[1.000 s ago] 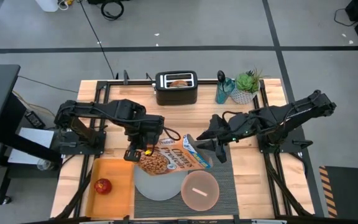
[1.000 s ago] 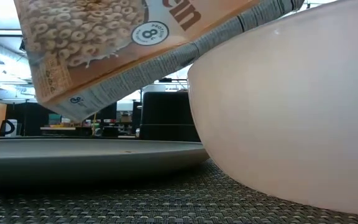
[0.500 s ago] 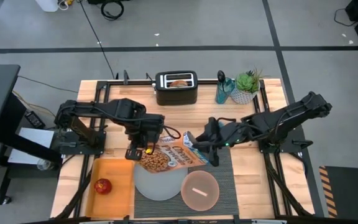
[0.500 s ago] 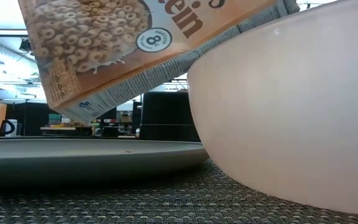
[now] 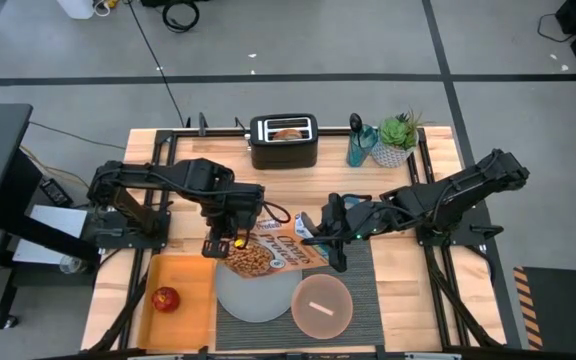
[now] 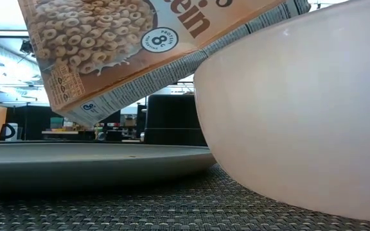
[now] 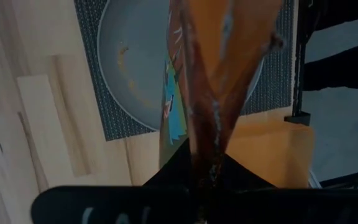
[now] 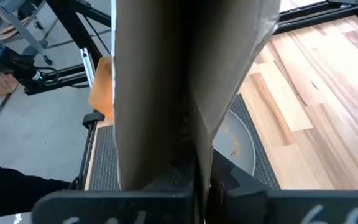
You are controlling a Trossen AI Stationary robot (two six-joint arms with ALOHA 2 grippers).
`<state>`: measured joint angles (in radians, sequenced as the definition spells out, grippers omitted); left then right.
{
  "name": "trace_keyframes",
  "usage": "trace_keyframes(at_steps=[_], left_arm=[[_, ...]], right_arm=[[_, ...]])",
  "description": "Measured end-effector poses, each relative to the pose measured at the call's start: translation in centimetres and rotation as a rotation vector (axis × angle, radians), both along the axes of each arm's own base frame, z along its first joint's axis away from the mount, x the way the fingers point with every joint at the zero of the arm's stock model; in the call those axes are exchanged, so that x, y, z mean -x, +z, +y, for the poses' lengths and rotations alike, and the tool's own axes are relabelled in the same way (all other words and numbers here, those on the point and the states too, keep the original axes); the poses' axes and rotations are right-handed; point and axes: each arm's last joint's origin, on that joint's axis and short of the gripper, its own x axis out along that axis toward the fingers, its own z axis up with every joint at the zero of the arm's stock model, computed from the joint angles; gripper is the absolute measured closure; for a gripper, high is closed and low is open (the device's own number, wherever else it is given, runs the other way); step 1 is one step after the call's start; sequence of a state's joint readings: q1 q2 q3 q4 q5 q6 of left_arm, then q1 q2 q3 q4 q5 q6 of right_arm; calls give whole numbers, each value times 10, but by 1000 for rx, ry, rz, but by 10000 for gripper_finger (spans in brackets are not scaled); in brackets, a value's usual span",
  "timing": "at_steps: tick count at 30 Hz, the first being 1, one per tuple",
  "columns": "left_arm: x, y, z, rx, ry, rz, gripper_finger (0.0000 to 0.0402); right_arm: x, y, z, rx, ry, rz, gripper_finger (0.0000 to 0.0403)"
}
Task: Arrange a breakfast setting
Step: Pour the cereal from the cereal box into the orange bowl
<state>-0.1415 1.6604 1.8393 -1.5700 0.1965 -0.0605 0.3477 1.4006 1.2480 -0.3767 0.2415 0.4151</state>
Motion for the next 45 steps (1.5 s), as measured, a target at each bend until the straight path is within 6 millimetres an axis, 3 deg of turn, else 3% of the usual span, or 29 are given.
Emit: trace_keyframes(at_steps=[7, 19, 22, 26, 31, 37, 41, 45], left_arm=[[0, 0, -1, 12, 6, 4, 378], [5, 5, -5, -6, -59, -34, 226], [12, 10, -4, -32, -57, -96, 205], [35, 11, 1, -31, -7, -218, 199], [72, -6, 7, 10, 96, -342, 198], [110, -44, 14, 46, 243, -416, 198], [124, -71, 19, -10, 330, -411, 191], [131, -88, 21, -41, 350, -399, 159]], right_arm=[[0, 0, 0, 1, 11, -3, 396], [0, 0, 2, -4, 59, 3, 398], [0, 0, 1, -6, 63, 3, 398], [0, 0, 1, -5, 63, 0, 398], [0, 1, 1, 9, 72, -3, 398], [0, 1, 1, 14, 75, -3, 398], [0, 1, 1, 5, 90, -1, 398], [0, 1, 1, 0, 99, 1, 398]])
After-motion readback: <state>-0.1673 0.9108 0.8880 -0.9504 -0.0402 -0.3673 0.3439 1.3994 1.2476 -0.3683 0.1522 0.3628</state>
